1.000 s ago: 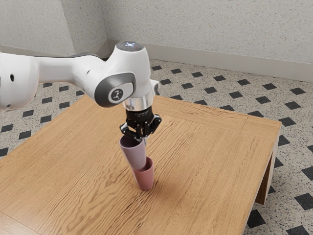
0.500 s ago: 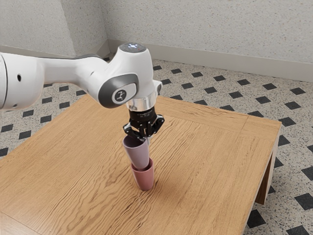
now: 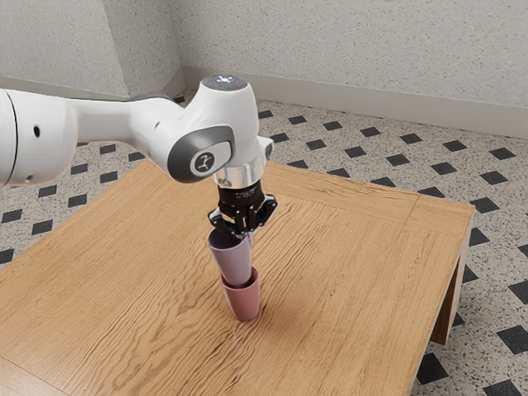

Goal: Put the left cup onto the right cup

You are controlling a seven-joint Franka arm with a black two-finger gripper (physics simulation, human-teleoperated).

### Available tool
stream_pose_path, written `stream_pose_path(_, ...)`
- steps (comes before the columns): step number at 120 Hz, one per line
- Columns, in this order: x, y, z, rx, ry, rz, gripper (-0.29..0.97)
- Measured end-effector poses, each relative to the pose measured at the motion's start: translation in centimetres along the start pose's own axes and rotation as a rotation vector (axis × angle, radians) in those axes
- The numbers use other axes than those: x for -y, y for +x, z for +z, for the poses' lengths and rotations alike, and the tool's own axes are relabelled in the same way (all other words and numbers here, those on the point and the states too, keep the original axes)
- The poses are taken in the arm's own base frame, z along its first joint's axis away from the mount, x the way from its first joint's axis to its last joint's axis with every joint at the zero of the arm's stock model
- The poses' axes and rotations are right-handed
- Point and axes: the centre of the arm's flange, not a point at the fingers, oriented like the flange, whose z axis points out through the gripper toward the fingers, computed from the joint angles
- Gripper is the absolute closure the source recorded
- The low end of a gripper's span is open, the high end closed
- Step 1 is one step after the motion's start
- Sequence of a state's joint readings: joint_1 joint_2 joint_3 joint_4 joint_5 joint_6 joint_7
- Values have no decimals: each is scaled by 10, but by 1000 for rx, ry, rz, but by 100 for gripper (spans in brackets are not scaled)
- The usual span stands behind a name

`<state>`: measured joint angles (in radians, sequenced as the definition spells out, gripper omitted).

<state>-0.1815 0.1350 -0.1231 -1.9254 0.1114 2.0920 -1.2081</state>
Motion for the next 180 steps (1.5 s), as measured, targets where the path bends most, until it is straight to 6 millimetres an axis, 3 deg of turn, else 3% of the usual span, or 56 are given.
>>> stream_pose_path(109,0,4,19,18,5,-5,78)
stream_pose_path(143,-1,5,16,16,-4,-4,26)
stream_pose_path(180,2,4,7,11,-8,-5,6)
